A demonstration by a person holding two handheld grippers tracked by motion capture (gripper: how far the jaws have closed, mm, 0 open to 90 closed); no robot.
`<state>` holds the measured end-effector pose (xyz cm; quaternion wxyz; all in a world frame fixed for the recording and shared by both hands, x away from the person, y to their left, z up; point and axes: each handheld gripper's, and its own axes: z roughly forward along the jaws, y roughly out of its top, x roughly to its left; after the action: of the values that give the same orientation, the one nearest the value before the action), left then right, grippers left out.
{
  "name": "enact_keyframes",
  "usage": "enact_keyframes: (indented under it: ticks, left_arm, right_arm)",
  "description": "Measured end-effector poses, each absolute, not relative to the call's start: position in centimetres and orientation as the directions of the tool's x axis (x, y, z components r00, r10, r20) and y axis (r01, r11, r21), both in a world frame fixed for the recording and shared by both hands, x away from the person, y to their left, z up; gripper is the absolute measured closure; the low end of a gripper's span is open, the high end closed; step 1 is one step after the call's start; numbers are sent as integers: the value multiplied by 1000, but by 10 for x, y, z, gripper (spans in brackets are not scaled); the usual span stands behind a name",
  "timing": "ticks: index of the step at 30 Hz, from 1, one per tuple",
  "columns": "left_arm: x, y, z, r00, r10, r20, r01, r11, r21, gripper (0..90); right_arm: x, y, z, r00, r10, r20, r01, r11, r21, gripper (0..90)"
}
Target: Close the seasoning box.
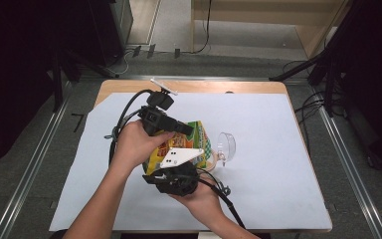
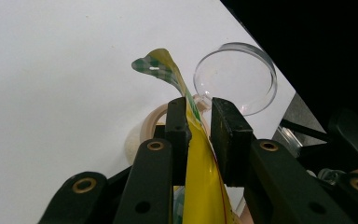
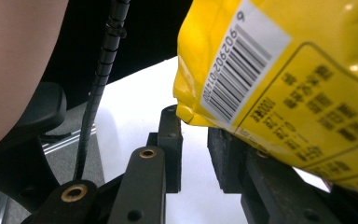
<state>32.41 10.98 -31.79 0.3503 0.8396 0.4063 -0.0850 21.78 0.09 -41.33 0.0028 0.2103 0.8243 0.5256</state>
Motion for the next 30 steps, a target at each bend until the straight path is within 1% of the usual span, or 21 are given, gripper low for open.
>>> enact_keyframes:
  ticks: [17, 30]
  left_arm:
    - [322, 108, -317, 662, 621, -419, 737, -437, 516, 775]
    - [322, 109, -317, 665, 620, -417, 731, -425, 534, 775]
  right_arm:
    - [217, 1, -415, -908, 358, 219, 349, 354, 867, 765]
    - [220, 1, -418, -908, 357, 218, 348, 357, 867, 764]
